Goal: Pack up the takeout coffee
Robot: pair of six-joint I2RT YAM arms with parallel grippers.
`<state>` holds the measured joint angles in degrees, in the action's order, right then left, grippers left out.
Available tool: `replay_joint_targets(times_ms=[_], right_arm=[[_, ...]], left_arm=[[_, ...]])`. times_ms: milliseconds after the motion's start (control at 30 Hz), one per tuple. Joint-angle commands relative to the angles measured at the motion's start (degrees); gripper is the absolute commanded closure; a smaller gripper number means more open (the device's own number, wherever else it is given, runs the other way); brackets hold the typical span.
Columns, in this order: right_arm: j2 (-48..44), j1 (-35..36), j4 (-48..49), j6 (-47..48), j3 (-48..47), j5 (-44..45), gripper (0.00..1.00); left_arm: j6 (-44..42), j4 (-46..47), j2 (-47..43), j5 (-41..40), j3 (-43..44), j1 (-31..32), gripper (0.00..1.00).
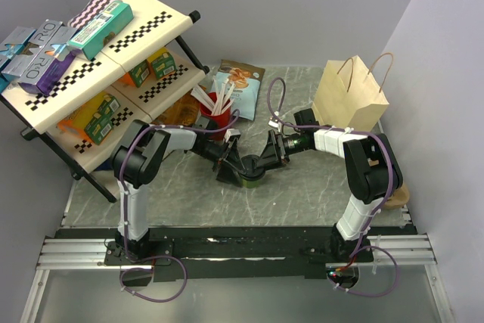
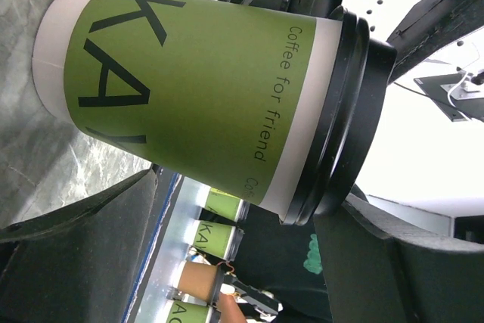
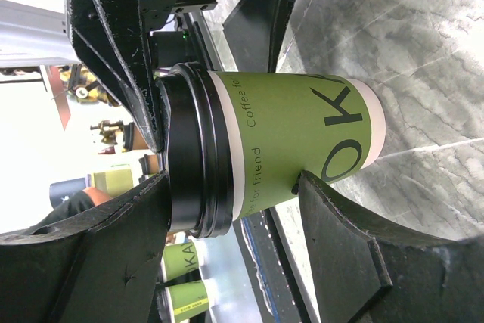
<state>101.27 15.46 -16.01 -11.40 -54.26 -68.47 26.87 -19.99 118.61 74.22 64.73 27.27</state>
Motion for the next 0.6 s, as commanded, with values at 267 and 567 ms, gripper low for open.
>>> replay_joint_targets(times_ms=[267, 567], right_arm=[[1.5, 0.0, 1.9, 1.6, 2.5, 4.3, 0.3], [0.6, -0.1, 0.5, 3.0, 2.1, 6.8, 0.3]], left_arm=[[-3.5, 5.2, 12.8, -48.8, -3.6, 2.3, 0.99], [-2.3, 6.3, 13.9, -51.0, -2.9, 3.8, 0.99]])
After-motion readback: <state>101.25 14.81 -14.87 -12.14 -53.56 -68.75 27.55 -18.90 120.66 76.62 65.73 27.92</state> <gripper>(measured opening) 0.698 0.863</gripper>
